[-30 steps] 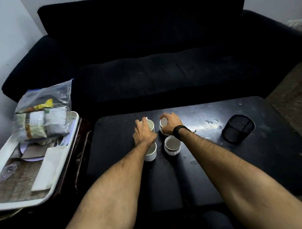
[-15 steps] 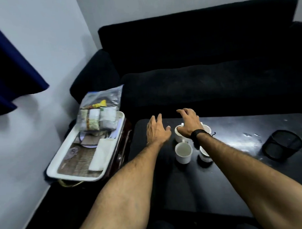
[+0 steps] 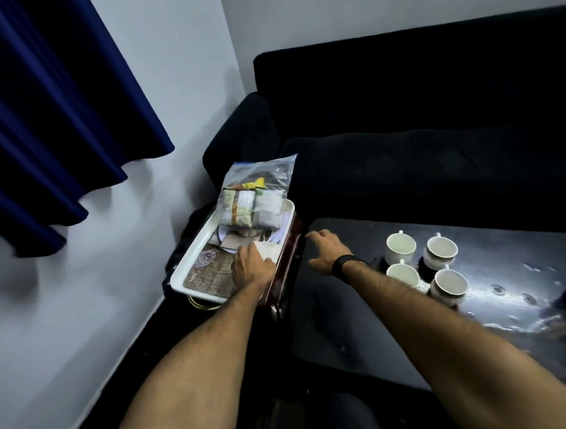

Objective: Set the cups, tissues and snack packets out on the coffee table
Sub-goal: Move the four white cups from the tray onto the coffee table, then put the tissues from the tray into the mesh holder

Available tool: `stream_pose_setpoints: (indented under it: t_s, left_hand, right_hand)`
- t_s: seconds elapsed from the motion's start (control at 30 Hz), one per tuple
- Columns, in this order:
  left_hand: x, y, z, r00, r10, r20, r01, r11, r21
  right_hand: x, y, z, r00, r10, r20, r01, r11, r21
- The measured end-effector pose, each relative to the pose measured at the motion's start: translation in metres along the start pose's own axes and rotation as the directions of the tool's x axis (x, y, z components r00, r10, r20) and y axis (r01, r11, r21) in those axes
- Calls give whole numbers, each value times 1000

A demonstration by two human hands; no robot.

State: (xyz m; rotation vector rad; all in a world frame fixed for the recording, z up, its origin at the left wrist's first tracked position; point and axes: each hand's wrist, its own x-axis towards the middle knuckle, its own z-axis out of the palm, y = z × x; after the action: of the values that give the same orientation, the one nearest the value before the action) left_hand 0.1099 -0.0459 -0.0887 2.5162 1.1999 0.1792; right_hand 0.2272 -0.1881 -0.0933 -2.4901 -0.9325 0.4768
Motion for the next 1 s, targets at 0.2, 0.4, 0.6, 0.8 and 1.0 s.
stream_pose_setpoints:
  t_s: [0.2,0.4,0.6,0.8,1.0]
  left_hand:
    - [0,-28,4,941,-318,115,322,947,-21]
    - [15,-31,12,871,-372,321,490,710,-505]
    - [15,-18,4,898,-398,189,428,688,-586]
    - [13,24,-15,934,-273,229,331,427,-841]
    - [-14,83,-18,935,-155,318,348,238,-907]
  right_hand:
    - [5,-24,26,998,-33,54,34,999,-11]
    - [9,-13,27,999,1,49,0,1000,-3]
    - [6,-3,18,996,85,6,-85,991,105]
    - [-3,-24,-10,952,214,219,-306,649,697]
    - [-16,-31,-37,964,231,133,-217,390,895]
